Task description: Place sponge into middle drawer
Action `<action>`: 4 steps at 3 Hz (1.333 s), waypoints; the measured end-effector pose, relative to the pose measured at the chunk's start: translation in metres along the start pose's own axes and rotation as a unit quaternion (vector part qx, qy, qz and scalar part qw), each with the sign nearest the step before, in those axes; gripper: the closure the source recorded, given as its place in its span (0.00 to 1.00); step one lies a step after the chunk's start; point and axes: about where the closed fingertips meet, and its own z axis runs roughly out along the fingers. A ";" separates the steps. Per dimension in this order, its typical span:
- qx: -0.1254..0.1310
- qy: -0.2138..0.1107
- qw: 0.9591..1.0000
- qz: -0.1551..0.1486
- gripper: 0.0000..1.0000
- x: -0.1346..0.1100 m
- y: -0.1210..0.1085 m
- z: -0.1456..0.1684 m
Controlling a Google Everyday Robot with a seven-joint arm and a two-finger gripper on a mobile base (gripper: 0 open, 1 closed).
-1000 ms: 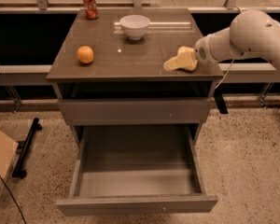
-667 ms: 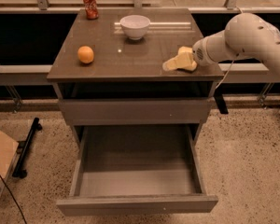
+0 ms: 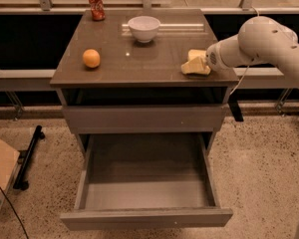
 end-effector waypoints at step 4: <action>-0.125 -0.023 0.983 -0.132 1.00 -0.014 0.079 -0.070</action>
Offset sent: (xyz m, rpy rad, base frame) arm -0.0170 0.0255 0.0717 -0.1174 -0.1263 0.1276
